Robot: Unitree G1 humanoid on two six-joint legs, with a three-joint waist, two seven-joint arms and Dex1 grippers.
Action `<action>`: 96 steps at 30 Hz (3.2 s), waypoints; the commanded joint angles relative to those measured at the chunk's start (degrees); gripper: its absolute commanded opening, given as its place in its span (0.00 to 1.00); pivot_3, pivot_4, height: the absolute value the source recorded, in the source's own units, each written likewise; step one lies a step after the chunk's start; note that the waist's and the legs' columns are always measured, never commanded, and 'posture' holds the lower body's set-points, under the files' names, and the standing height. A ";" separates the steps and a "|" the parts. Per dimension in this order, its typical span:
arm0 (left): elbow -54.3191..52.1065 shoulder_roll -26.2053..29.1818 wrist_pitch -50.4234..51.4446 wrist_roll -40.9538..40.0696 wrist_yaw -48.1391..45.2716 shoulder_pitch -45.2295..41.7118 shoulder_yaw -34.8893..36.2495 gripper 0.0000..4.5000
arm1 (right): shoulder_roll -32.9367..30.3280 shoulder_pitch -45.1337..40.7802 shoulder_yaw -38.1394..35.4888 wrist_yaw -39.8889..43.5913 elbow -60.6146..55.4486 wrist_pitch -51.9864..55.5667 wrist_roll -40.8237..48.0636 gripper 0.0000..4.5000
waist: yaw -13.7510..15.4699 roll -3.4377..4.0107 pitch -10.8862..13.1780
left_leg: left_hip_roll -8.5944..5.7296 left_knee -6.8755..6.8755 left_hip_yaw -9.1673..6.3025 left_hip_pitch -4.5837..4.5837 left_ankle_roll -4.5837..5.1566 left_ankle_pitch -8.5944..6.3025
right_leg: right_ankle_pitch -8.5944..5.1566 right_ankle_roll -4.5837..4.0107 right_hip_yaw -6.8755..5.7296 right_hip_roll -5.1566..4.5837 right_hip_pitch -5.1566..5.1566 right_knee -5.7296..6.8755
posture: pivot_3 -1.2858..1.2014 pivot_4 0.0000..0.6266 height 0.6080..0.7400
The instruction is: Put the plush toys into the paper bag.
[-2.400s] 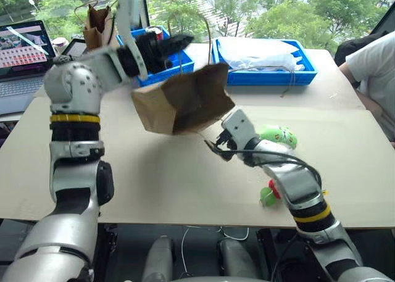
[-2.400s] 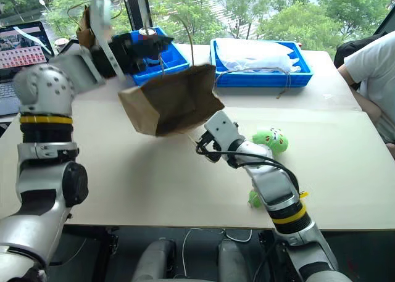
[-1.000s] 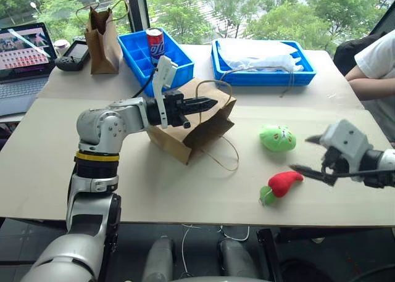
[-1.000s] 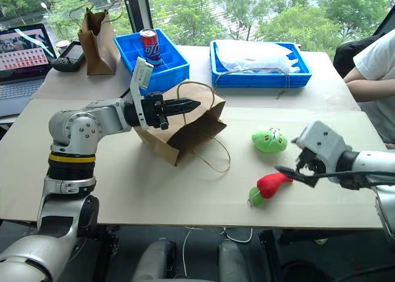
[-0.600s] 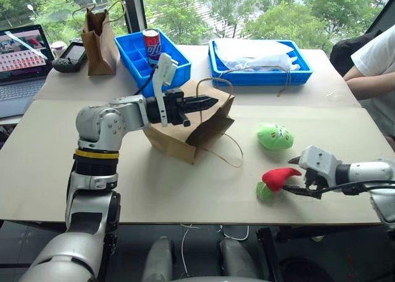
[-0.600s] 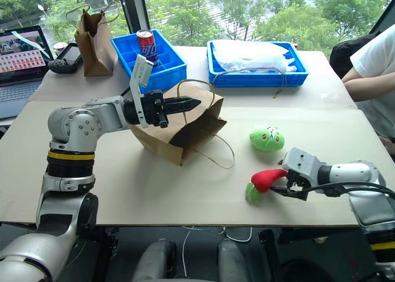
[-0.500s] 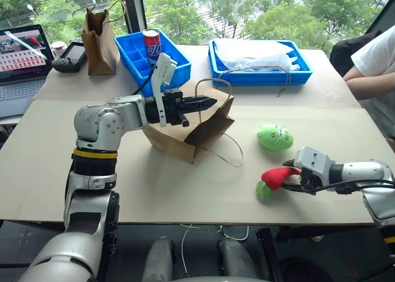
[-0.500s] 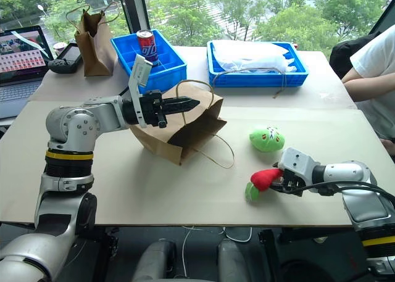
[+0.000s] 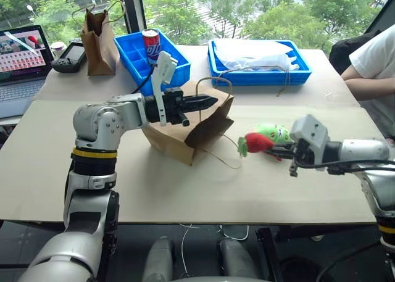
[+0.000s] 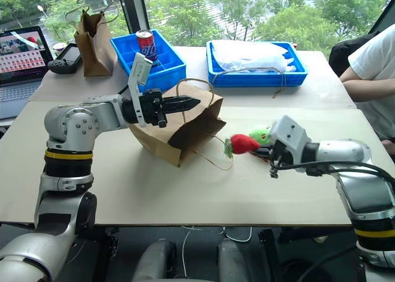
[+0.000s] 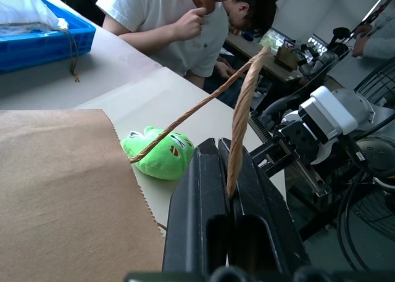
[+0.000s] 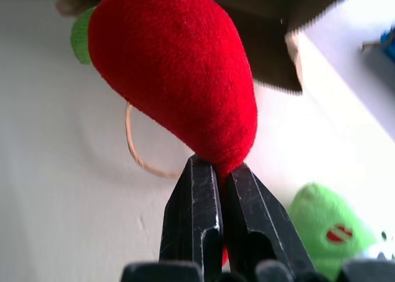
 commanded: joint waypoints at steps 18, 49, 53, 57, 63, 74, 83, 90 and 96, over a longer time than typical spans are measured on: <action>-2.08 -0.37 0.88 -2.11 1.12 -1.56 2.12 0.00 | 22.80 -16.37 15.56 -10.24 13.75 -4.59 -12.22 0.57 | 0.14 0.03 0.01 | 0.00 -0.03 -0.01 -0.19 -0.02 0.02 | 0.01 -0.01 -0.08 -0.04 -0.15 0.03 | 0.52 0.24 0.94; -2.03 -0.35 0.02 -1.65 0.43 -0.99 1.42 0.00 | 6.99 -2.08 -4.46 -15.76 19.71 -2.65 -9.14 0.16 | -0.08 0.05 0.02 | -0.02 -0.04 0.00 -0.14 -0.02 0.02 | 0.01 -0.01 -0.04 -0.03 -0.09 0.01 | 0.52 0.24 0.94; -1.74 -0.72 -0.03 -1.61 0.39 -1.38 1.16 0.00 | 2.51 -3.79 -5.27 -10.96 9.60 -0.01 -5.85 0.01 | -0.07 0.11 0.05 | -0.03 -0.04 0.00 -0.15 -0.02 0.02 | 0.00 -0.01 -0.04 -0.04 -0.12 0.00 | 0.52 0.24 0.94; -0.96 -1.15 0.07 -1.28 0.40 -2.70 0.58 0.00 | 1.00 -7.57 -0.81 -8.21 -0.54 7.50 -2.73 0.01 | -0.37 0.11 0.05 | 0.02 -0.05 -0.02 -0.14 -0.02 0.02 | 0.00 -0.01 -0.04 0.02 -0.13 0.01 | 0.52 0.24 0.94; 0.29 -0.62 0.35 -1.20 -1.11 -4.25 -0.24 0.00 | 4.91 -9.31 8.19 -8.32 -3.81 10.34 -2.69 0.01 | -0.04 0.11 0.06 | 0.00 -0.04 -0.05 -0.15 -0.02 0.02 | 0.00 -0.01 -0.06 0.00 -0.09 -0.03 | 0.52 0.24 0.94; 3.40 -0.09 -0.50 0.61 0.28 -5.49 0.64 0.00 | 22.33 -17.05 14.82 -15.20 12.80 -0.57 -8.42 0.01 | -0.11 0.11 0.06 | 0.00 -0.07 -0.05 -0.17 -0.02 0.03 | 0.01 -0.01 -0.06 0.01 -0.17 0.01 | 0.52 0.24 0.94; 2.30 0.07 -0.25 0.18 0.36 -4.65 1.19 0.00 | 23.44 -14.94 6.80 -14.54 10.28 2.72 -2.96 0.70 | 0.10 0.11 0.06 | 0.00 -0.07 -0.05 -0.21 -0.02 0.03 | 0.01 -0.02 -0.09 -0.02 -0.17 0.02 | 0.52 0.24 0.94; 3.17 0.04 -1.02 0.78 -0.32 -4.76 0.66 0.00 | 11.85 -8.76 -2.68 -9.79 -1.69 12.65 5.09 0.99 | 0.16 0.11 0.06 | -0.01 -0.07 -0.05 -0.21 -0.02 0.03 | 0.01 -0.01 -0.09 -0.03 -0.15 -0.01 | 0.52 0.24 0.94; 3.97 -0.10 -1.56 1.13 -1.24 -5.25 0.10 0.00 | -1.57 1.19 -1.92 -3.46 -8.62 11.00 4.76 0.99 | 0.01 0.12 0.06 | 0.03 -0.08 -0.06 -0.18 -0.02 0.02 | -0.01 -0.01 -0.09 0.03 -0.14 -0.03 | 0.52 0.24 0.94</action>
